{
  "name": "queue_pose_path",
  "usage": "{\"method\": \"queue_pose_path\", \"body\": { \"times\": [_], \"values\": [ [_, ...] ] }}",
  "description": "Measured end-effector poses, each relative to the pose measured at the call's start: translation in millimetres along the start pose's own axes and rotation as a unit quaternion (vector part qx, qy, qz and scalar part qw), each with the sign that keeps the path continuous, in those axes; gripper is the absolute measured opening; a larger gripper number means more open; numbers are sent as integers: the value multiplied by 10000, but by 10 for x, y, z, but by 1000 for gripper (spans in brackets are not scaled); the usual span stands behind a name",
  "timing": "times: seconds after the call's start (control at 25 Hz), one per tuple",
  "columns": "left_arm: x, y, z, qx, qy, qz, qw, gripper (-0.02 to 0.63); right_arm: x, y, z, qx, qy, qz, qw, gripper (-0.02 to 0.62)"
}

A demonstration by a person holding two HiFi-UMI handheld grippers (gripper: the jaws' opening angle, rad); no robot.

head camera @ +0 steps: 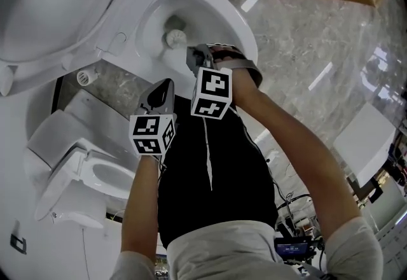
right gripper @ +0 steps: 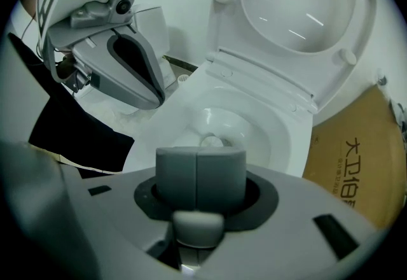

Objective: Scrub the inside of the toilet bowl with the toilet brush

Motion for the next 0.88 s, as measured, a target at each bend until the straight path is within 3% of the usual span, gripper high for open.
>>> {"method": "queue_pose_path", "body": {
  "times": [0.52,0.68,0.88],
  "values": [
    [-158,140,149,158,-147,278,9994,9,24,-581,66,592,2,293,9978,147],
    [-212,228,228,180,-178,292,9993,9,-178,-706,37,357,106,949,9948,147],
    [-210,317,298,252,-208,333,9989,9,-383,-697,37,172,15,1281,9916,146]
  ]
}}
Point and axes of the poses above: the fingertips, and each gripper's own axes: z forward along the fingers, x to its left, y out of its top, the point moved 10 cm from there along -z, backward along the fingers, and after that the axes turned 10 degrees about y, right-handed, at the moved point
